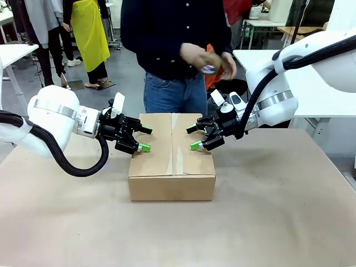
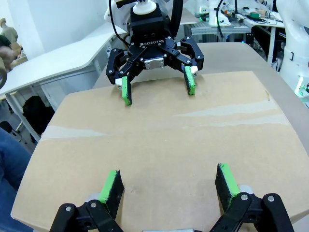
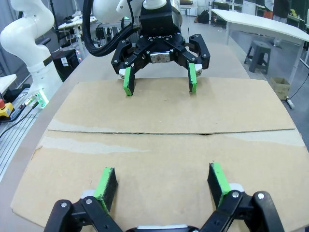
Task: Pack the gift set into the box.
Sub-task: Press and hold the closed box until the human finishes sealing it.
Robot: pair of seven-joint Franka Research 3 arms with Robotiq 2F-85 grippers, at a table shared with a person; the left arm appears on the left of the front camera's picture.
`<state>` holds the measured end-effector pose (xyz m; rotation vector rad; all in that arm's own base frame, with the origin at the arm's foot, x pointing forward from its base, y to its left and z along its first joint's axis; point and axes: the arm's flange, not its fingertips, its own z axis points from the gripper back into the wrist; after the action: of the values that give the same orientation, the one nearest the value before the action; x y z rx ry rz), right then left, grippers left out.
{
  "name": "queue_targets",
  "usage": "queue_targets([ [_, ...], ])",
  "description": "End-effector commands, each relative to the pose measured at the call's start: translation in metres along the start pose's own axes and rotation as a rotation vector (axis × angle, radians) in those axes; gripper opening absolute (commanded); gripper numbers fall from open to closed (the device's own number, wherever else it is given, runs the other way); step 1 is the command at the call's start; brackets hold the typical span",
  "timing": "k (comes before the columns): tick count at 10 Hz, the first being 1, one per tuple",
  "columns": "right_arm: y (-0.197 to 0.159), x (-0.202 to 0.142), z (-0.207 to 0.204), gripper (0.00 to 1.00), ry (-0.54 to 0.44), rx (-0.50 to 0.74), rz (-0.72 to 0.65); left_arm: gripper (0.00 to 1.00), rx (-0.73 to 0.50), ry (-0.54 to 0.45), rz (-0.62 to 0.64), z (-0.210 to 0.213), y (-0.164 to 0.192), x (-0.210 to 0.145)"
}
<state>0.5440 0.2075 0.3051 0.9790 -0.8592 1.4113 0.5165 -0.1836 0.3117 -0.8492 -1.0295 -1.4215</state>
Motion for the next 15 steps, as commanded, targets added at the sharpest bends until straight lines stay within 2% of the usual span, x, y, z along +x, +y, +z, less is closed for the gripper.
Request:
queue_targets([
  [1, 0.0003, -0.0017, -0.0004, 1.0, 0.006, -0.003, 0.001, 1.0, 0.002, 0.001, -0.013, 0.0001, -0.0014, -0.0018],
  [15, 0.0003, -0.0017, -0.0004, 1.0, 0.006, -0.003, 0.001, 1.0, 0.002, 0.001, -0.013, 0.0001, -0.0014, -0.0018],
])
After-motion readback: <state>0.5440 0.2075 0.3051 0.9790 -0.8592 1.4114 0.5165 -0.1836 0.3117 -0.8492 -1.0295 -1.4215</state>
